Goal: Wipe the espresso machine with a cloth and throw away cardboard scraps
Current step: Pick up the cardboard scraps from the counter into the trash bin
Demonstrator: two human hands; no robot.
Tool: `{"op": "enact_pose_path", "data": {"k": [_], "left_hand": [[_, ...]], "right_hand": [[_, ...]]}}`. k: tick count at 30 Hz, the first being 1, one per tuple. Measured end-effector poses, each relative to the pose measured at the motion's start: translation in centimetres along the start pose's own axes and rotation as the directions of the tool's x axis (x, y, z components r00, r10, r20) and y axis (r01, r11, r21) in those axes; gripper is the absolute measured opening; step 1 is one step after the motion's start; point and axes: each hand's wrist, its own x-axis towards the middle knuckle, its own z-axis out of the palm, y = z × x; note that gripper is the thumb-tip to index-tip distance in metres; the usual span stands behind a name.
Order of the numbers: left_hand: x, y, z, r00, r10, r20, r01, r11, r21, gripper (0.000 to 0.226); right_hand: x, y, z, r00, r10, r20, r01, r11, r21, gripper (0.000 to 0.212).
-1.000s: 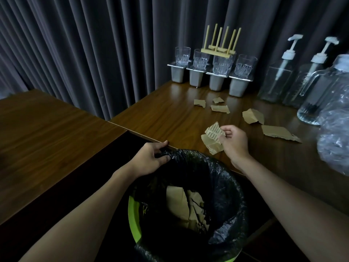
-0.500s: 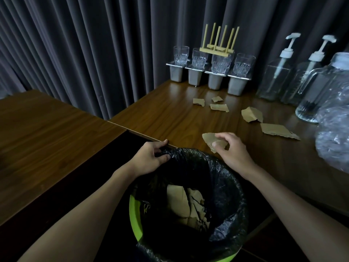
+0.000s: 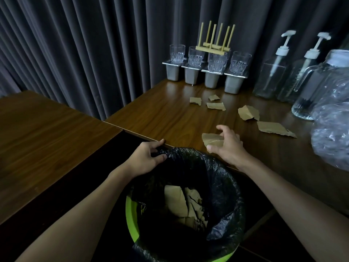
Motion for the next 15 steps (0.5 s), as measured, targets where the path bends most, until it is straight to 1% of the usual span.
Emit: {"op": "enact_pose_path", "data": {"k": [1,2,4,5,6,7,8,9,10,11,12,13,14,15], "left_hand": [[0.0,0.0,0.0,1.000,0.001,-0.002,-0.001,1.000,0.005,0.065],[0.0,0.0,0.0,1.000,0.002,-0.002,-0.002,1.000,0.006,0.065],[0.0,-0.1,-0.1,1.000,-0.002,-0.002,0.002,1.000,0.003,0.066],[0.0,-0.1,-0.1,1.000,-0.005,0.001,0.005,1.000,0.002,0.066],[-0.1,-0.1,-0.1,1.000,-0.007,0.004,0.007,1.000,0.000,0.066],[-0.1,0.0,-0.1,1.000,-0.008,0.007,0.008,1.000,-0.002,0.066],[0.0,0.0,-0.1,1.000,-0.007,0.008,0.007,1.000,-0.003,0.066],[0.1,0.0,-0.1,1.000,-0.003,0.007,0.003,1.000,0.001,0.065],[0.1,0.0,-0.1,1.000,0.002,0.007,-0.002,1.000,0.011,0.065],[0.1,0.0,-0.1,1.000,0.004,0.007,-0.004,1.000,0.024,0.064],[0.2,0.1,-0.1,1.000,0.004,0.005,-0.004,0.999,0.032,0.064],[0.2,0.1,-0.2,1.000,0.004,0.001,-0.005,0.999,0.035,0.064],[0.3,0.1,-0.2,1.000,0.005,-0.004,-0.005,0.999,0.034,0.064],[0.3,0.1,-0.2,1.000,0.005,-0.008,-0.005,1.000,0.030,0.064]], "right_hand": [[0.1,0.1,-0.1,1.000,0.015,-0.003,-0.015,0.999,0.035,0.069],[0.2,0.2,-0.2,1.000,0.018,-0.006,-0.017,0.998,0.064,0.059],[0.3,0.3,-0.6,0.999,-0.007,-0.033,0.010,0.996,0.090,0.031],[0.4,0.3,-0.9,0.998,-0.010,-0.055,0.016,0.993,0.120,0.022],[0.2,0.0,-1.3,0.998,0.005,-0.069,0.008,0.983,0.184,0.017],[0.0,-0.5,-1.7,0.998,0.018,-0.063,0.001,0.957,0.290,0.013],[-0.1,-0.9,-2.2,0.999,0.005,-0.032,0.008,0.912,0.410,0.011],[-0.4,-1.5,-2.5,0.998,-0.044,0.034,0.021,0.860,0.510,0.012],[-0.8,-2.1,-2.8,0.983,-0.122,0.139,0.020,0.818,0.575,0.016],[-1.2,-2.7,-2.8,0.945,-0.203,0.258,0.011,0.806,0.592,0.021],[-1.3,-3.1,-2.6,0.901,-0.264,0.345,0.024,0.823,0.568,0.024],[-1.2,-3.3,-2.2,0.884,-0.290,0.367,0.059,0.848,0.527,0.025],[-0.7,-3.3,-1.7,0.898,-0.290,0.331,0.097,0.864,0.493,0.025],[0.2,-3.1,-1.2,0.925,-0.271,0.265,0.126,0.879,0.459,0.028]]}}
